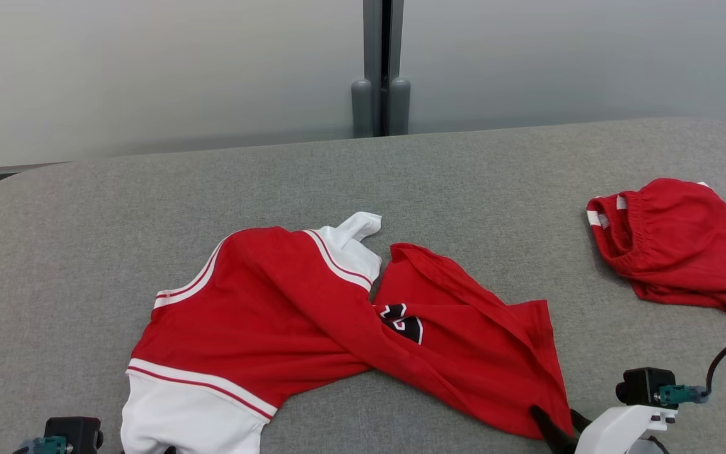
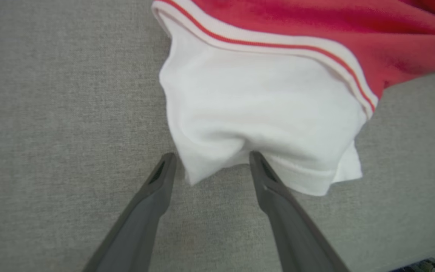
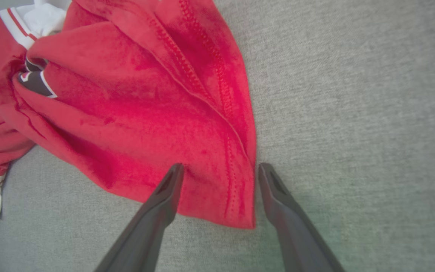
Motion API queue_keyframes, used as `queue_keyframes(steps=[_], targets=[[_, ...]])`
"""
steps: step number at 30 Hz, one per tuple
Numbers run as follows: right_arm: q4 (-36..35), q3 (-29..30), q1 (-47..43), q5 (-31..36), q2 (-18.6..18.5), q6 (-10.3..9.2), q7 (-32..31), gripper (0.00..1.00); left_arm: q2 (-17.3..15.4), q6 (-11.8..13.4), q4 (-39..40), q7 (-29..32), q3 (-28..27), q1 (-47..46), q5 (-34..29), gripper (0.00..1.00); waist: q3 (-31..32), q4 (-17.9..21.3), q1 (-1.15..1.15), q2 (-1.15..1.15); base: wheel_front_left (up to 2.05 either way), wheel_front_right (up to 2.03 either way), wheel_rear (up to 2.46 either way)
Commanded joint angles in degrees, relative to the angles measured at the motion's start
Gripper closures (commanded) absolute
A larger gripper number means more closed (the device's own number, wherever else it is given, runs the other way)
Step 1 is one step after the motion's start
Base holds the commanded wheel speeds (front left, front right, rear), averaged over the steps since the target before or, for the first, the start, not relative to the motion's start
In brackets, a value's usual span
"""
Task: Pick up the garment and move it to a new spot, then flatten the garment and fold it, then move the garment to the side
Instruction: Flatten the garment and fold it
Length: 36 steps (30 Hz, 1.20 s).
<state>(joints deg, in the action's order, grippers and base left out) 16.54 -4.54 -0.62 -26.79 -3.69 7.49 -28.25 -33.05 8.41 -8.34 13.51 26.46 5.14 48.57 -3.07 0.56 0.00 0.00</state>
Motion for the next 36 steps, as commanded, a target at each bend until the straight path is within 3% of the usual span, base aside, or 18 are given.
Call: queue_keyframes(steps=[1,10,11,12,13,14,15,25,30,36], targets=[[0.8,-0.3,0.6,-0.4,0.1,0.0,-0.4,0.0,0.2,-0.8,-0.9,-0.4,0.0,-1.4,0.1,0.0,-0.3,0.0,0.0,0.0,0.0,0.0,0.0],[2.8,-0.8,1.2,-0.3,0.5,-0.01,-1.6,0.0,1.7,-4.4,-5.9,-2.0,0.7,-4.5,0.5,0.0,-1.3,-0.6,0.0,0.0,0.0,0.0,0.0],[3.1,-1.3,1.3,-0.7,0.6,-0.01,-1.9,0.25,2.3,-5.2,-6.8,-1.7,1.2,-4.9,0.8,0.29,-1.4,-0.6,0.0,0.0,0.0,0.0,0.0],[3.1,-1.3,1.3,-0.7,0.6,-0.01,-1.9,0.25,2.3,-5.2,-6.8,-1.7,1.2,-4.9,0.8,0.29,-1.4,-0.6,0.0,0.0,0.0,0.0,0.0],[3.1,-1.5,1.3,-1.0,0.6,0.0,-2.0,0.56,2.4,-5.6,-7.1,-1.8,1.4,-5.1,0.9,0.58,-1.4,-0.6,0.0,0.0,0.0,0.0,0.0],[3.1,-1.8,1.3,-1.2,0.6,0.0,-2.0,0.69,2.5,-5.8,-7.4,-1.9,1.5,-5.4,0.9,1.0,-1.4,-0.6,0.0,0.0,0.0,0.0,0.0],[3.0,-2.1,1.4,-1.4,0.6,0.0,-1.9,1.0,2.5,-6.1,-7.6,-1.9,1.6,-5.5,0.9,1.0,-1.4,-0.6,0.0,0.0,0.0,0.0,0.0],[-1.0,-4.2,1.6,-7.1,-0.8,0.0,3.2,1.0,0.8,-5.3,-3.4,-2.6,0.5,-3.1,1.6,1.0,-0.1,-0.6,0.0,0.0,0.0,0.0,0.0],[-5.1,-4.7,1.9,-11.6,-2.3,0.0,6.2,1.0,-1.3,-4.4,3.9,-2.7,-1.2,-2.7,2.1,1.0,0.0,-0.7,0.0,0.0,0.0,0.0,0.0],[-9.5,-6.1,7.1,-16.5,-3.9,0.0,10.0,1.0,-4.8,-4.1,12.6,-1.5,-3.7,-8.4,0.3,1.0,-3.7,-0.1,0.0,0.0,0.0,0.0,0.0]])
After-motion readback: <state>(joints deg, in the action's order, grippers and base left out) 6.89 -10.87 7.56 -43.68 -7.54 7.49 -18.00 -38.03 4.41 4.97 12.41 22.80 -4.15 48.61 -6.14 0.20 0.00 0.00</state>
